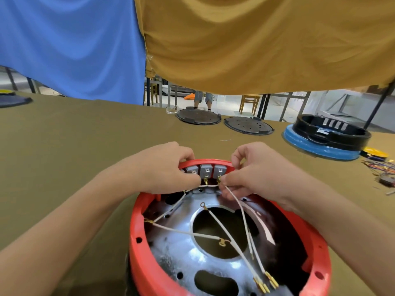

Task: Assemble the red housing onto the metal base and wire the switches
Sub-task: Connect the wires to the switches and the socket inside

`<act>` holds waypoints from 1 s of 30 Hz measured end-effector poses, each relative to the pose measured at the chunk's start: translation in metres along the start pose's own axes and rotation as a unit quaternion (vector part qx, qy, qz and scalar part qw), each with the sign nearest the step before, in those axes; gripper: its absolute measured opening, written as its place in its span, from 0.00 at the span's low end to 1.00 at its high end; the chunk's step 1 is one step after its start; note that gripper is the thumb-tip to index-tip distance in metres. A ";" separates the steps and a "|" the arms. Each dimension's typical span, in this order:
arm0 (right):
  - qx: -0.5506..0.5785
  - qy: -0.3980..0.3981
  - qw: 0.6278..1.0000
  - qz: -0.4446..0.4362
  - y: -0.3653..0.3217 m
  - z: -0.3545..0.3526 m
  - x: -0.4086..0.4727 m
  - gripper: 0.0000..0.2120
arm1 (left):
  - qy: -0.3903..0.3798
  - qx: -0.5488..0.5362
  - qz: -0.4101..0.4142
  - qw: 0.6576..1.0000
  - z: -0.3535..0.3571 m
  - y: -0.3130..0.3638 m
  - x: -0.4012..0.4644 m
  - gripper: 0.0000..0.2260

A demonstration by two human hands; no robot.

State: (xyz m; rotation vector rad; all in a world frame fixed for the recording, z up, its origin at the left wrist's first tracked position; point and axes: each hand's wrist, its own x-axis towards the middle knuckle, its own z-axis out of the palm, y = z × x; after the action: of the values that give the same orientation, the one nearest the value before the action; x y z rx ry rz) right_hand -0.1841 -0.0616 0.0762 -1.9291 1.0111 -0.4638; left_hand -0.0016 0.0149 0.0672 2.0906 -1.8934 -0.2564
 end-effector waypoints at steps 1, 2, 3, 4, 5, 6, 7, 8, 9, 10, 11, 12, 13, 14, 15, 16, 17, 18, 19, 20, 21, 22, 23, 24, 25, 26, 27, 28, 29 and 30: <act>0.000 -0.003 1.000 0.000 0.000 0.002 -0.001 0.11 | -0.002 0.016 0.007 1.000 0.000 0.000 0.000 0.09; 0.006 -0.005 1.000 0.001 -0.001 0.003 -0.001 0.11 | -0.002 0.032 0.018 0.999 0.001 0.001 -0.001 0.11; 0.016 -0.007 1.000 0.003 -0.001 0.003 -0.001 0.11 | 0.003 0.048 0.031 0.998 0.002 0.002 -0.001 0.12; 0.028 -0.009 1.000 0.006 -0.002 0.004 -0.001 0.12 | 0.009 0.060 0.045 0.997 0.002 0.002 -0.001 0.13; 0.039 -0.012 0.999 0.009 -0.002 0.004 -0.002 0.12 | 0.017 0.069 0.059 0.996 0.002 0.003 -0.002 0.13; 0.045 -0.016 0.999 0.012 -0.002 0.004 -0.002 0.13 | 0.027 0.076 0.071 0.994 0.002 0.003 -0.002 0.14; 0.048 -0.019 0.999 0.013 -0.002 0.004 -0.002 0.13 | 0.039 0.088 0.082 0.992 0.002 0.004 -0.001 0.14; 0.049 -0.022 0.998 0.015 -0.002 0.004 -0.002 0.13 | 0.051 0.104 0.091 0.989 0.002 0.004 -0.001 0.13; 0.049 -0.026 0.998 0.016 -0.002 0.005 -0.003 0.14 | 0.060 0.119 0.097 0.986 0.002 0.005 0.000 0.14; 0.053 -0.030 0.998 0.016 -0.002 0.005 -0.004 0.14 | 0.069 0.131 0.102 0.984 0.002 0.006 0.001 0.14; 0.060 -0.031 0.998 0.016 -0.002 0.005 -0.005 0.15 | 0.080 0.138 0.110 0.981 0.002 0.007 0.002 0.15; 0.067 -0.032 0.997 0.016 -0.002 0.006 -0.006 0.15 | 0.096 0.140 0.123 0.978 0.003 0.007 0.002 0.15; 0.073 -0.032 0.997 0.014 -0.002 0.006 -0.007 0.16 | 0.114 0.133 0.143 0.974 0.002 0.008 0.002 0.16; 0.077 -0.031 0.996 0.012 -0.001 0.006 -0.008 0.17 | 0.127 0.118 0.169 0.970 0.002 0.010 0.002 0.15; 0.082 -0.029 0.996 0.009 -0.001 0.006 -0.008 0.18 | 0.131 0.105 0.192 0.967 0.002 0.012 0.002 0.14; 0.087 -0.027 0.996 0.007 -0.001 0.005 -0.008 0.18 | 0.126 0.101 0.207 0.965 0.001 0.014 0.001 0.13; 0.091 -0.027 0.995 0.005 -0.002 0.005 -0.008 0.19 | 0.115 0.103 0.211 0.965 0.001 0.015 0.001 0.12; 0.095 -0.029 0.995 0.005 -0.002 0.005 -0.008 0.20 | 0.103 0.105 0.210 0.967 0.002 0.016 0.002 0.11; 0.100 -0.032 0.994 0.005 -0.002 0.005 -0.008 0.20 | 0.094 0.102 0.207 0.969 0.003 0.016 0.003 0.10; 0.106 -0.036 0.994 0.007 -0.002 0.004 -0.008 0.20 | 0.088 0.091 0.205 0.971 0.003 0.016 0.004 0.09; 0.114 -0.041 0.993 0.010 -0.003 0.004 -0.009 0.20 | 0.084 0.077 0.204 0.972 0.003 0.016 0.005 0.09; 0.120 -0.044 0.992 0.014 -0.003 0.004 -0.010 0.19 | 0.081 0.067 0.203 0.973 0.004 0.016 0.005 0.08; 0.121 -0.045 0.991 0.016 -0.002 0.004 -0.010 0.17 | 0.078 0.062 0.203 0.974 0.004 0.015 0.005 0.08; 0.120 -0.042 0.992 0.017 -0.002 0.004 -0.010 0.15 | 0.075 0.059 0.204 0.974 0.004 0.015 0.006 0.08; 0.119 -0.038 0.992 0.017 -0.001 0.003 -0.010 0.13 | 0.074 0.055 0.205 0.974 0.004 0.015 0.006 0.07; 0.117 -0.037 0.992 0.016 -0.001 0.003 -0.009 0.11 | 0.073 0.051 0.207 0.974 0.005 0.014 0.007 0.07; 0.115 -0.039 0.992 0.016 0.000 0.003 -0.009 0.09 | 0.074 0.050 0.208 0.974 0.005 0.014 0.007 0.07; 0.111 -0.043 0.993 0.016 0.000 0.003 -0.009 0.08 | 0.073 0.048 0.209 0.974 0.005 0.013 0.007 0.07; 0.103 -0.046 0.993 0.015 0.000 0.004 -0.009 0.07 | 0.071 0.043 0.209 0.974 0.005 0.013 0.007 0.06; 0.093 -0.046 0.994 0.014 0.000 0.004 -0.009 0.07 | 0.069 0.037 0.211 0.974 0.005 0.013 0.007 0.06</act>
State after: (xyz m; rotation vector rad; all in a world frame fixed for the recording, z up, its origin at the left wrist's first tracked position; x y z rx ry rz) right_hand -0.1869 -0.0521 0.0751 -1.7514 0.9017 -0.4340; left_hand -0.0144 0.0063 0.0672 1.6422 -2.2231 0.0563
